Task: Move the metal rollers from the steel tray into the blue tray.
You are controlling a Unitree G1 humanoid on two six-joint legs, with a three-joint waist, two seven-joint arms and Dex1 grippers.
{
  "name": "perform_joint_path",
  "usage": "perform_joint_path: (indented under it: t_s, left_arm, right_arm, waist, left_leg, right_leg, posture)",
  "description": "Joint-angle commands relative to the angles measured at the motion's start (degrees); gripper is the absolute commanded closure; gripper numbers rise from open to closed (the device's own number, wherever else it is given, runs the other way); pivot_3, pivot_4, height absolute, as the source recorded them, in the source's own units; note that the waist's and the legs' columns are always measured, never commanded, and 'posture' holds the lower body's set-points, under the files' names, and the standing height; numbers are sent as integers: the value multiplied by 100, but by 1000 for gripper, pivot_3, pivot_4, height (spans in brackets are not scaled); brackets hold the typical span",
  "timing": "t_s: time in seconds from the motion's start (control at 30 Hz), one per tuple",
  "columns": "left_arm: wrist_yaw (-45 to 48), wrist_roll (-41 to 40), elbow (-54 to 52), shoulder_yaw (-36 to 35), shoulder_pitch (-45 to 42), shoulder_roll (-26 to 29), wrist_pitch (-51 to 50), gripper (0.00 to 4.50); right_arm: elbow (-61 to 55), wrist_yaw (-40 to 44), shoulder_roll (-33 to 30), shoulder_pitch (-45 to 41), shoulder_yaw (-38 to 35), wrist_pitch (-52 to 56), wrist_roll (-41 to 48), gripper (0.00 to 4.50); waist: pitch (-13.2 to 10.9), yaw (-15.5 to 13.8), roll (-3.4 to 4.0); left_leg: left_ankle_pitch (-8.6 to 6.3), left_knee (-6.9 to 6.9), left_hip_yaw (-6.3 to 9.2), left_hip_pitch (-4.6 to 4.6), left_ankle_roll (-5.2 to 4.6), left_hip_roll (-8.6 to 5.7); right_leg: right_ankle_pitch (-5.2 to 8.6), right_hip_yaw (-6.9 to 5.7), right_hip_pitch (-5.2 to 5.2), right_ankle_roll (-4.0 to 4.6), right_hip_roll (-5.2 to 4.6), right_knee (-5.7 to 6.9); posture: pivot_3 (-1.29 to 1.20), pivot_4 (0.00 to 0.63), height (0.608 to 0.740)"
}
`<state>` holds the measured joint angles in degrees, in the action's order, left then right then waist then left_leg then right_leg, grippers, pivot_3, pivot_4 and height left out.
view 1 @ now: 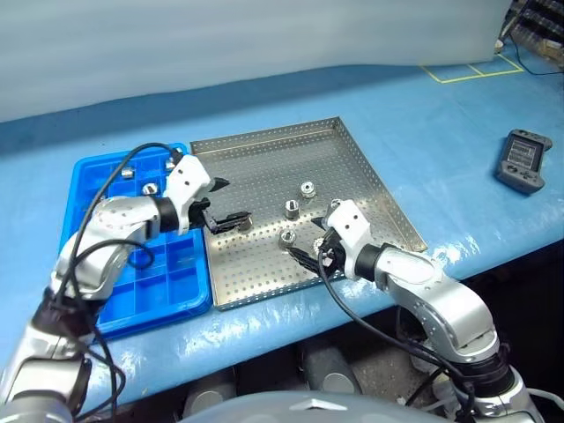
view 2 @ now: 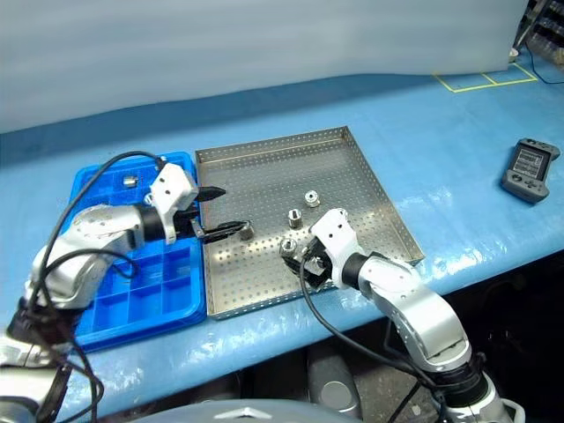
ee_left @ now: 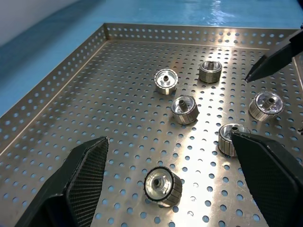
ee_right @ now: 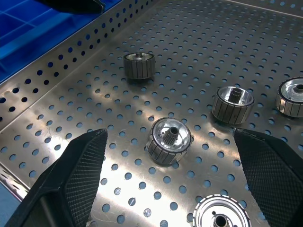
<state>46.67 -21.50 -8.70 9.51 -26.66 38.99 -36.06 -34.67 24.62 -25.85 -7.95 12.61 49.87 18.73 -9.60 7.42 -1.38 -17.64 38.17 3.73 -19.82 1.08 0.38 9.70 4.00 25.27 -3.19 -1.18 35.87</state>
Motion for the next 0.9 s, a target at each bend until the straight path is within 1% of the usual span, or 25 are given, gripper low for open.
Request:
perform_joint_path:
  t_s: [0.03,0.2,0.33,0.47,0.57,0.77,0.83,0.9]
  left_arm:
    - [355,358,943,359,-512,-226,302,0]
    - [698,878,2049,789,-1047,-482,616,0]
    - [886,1291,2482,1057,-1200,-516,806,0]
    - [1021,1600,2653,1212,-1251,-494,811,0]
    - [1136,1826,2652,1305,-1246,-404,836,644]
    - [1262,1804,2326,1102,-1132,-330,773,2596]
    - [1311,1681,2098,960,-1045,-298,740,2659]
    - [1295,1420,1766,642,-877,-318,730,2659]
  right_arm:
    - [-257,-107,119,37,71,-193,-67,16]
    - [-332,-207,232,131,-1,-211,-44,16]
    - [-390,-229,231,195,-5,-203,-50,16]
    - [-444,-283,261,248,-12,-188,-41,16]
    - [-443,-297,281,254,-4,-192,-38,0]
    - [-391,-263,305,209,48,-218,-49,0]
    - [-366,-237,303,176,70,-226,-53,0]
    - [-344,-211,310,138,93,-232,-54,0]
  waist:
    - [0,21,0]
    - [0,102,0]
    - [0,185,0]
    - [0,270,0]
    - [0,304,0]
    - [0,309,0]
    - [0,307,0]
    - [0,293,0]
  left_leg:
    - [0,1,2,-2,0,0]
    - [-2,1,2,-8,-3,-1]
    - [-2,1,3,-9,-4,-1]
    - [-2,2,4,-9,-4,-1]
    - [-2,3,3,-9,-4,-1]
    - [-2,3,4,-8,-4,0]
    - [-2,3,3,-9,-4,0]
    - [-2,3,3,-11,-5,0]
  right_leg:
    - [-5,-1,1,-9,0,-1]
    - [-12,2,8,-14,0,-1]
    - [-16,2,9,-9,0,-1]
    - [-12,2,10,-18,-1,1]
    - [-13,4,10,-21,0,2]
    - [-13,4,9,-23,0,4]
    - [-14,5,11,-24,0,4]
    - [-14,5,13,-24,0,4]
  posture:
    - [-185,150,740]
    - [-206,150,740]
    - [-222,150,740]
    - [-228,150,740]
    - [-224,150,740]
    - [-205,150,740]
    - [-192,150,740]
    - [-189,150,740]
